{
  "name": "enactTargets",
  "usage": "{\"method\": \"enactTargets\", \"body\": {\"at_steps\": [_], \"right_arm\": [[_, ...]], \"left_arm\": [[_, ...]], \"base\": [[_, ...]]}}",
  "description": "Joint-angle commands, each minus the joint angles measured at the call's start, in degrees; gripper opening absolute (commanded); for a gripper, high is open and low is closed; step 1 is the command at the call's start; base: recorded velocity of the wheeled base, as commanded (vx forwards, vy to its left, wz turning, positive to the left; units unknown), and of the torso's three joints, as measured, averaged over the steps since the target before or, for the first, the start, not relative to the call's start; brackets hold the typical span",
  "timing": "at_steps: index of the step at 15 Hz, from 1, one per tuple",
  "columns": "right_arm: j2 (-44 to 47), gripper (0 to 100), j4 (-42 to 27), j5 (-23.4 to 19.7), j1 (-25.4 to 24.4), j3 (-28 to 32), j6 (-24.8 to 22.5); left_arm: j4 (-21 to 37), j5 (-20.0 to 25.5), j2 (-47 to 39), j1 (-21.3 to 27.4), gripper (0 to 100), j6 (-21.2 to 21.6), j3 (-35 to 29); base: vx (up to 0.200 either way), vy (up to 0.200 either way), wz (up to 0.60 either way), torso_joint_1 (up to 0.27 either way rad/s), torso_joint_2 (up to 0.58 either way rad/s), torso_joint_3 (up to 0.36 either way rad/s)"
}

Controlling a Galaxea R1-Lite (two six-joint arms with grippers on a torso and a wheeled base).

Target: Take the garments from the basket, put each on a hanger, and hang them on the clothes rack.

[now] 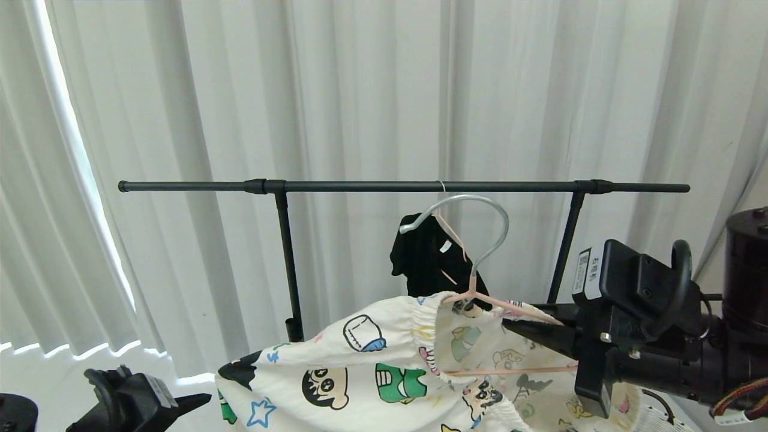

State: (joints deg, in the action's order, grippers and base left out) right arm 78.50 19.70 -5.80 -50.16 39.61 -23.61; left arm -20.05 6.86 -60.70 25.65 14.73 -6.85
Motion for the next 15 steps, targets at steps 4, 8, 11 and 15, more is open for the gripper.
{"method": "enactTargets", "body": {"at_steps": [4, 8, 11, 15], "right_arm": [[-0.9, 0, -0.4, -0.1, -0.2, -0.1, 0.0], [-0.8, 0, -0.4, -0.1, 2.9, -0.4, 0.5], [-0.8, 0, -0.3, -0.3, 5.3, -0.4, 1.7], [-0.8, 0, -0.1, 0.1, 5.3, -0.3, 3.8]], "left_arm": [[-0.1, 0.4, -5.0, -4.6, 0, 0.1, -0.9], [-0.1, 0.1, -9.8, -15.7, 0, 0.4, -1.0], [-0.1, 0.1, -10.4, -19.9, 0, 0.3, -0.6], [-0.2, 0.2, -10.1, -19.6, 0, 0.4, -0.7]], "base": [[0.000, 0.000, 0.00, 0.000, 0.00, 0.000], [0.000, 0.000, 0.00, 0.000, 0.00, 0.000], [0.000, 0.000, 0.00, 0.000, 0.00, 0.000], [0.000, 0.000, 0.00, 0.000, 0.00, 0.000]]}}
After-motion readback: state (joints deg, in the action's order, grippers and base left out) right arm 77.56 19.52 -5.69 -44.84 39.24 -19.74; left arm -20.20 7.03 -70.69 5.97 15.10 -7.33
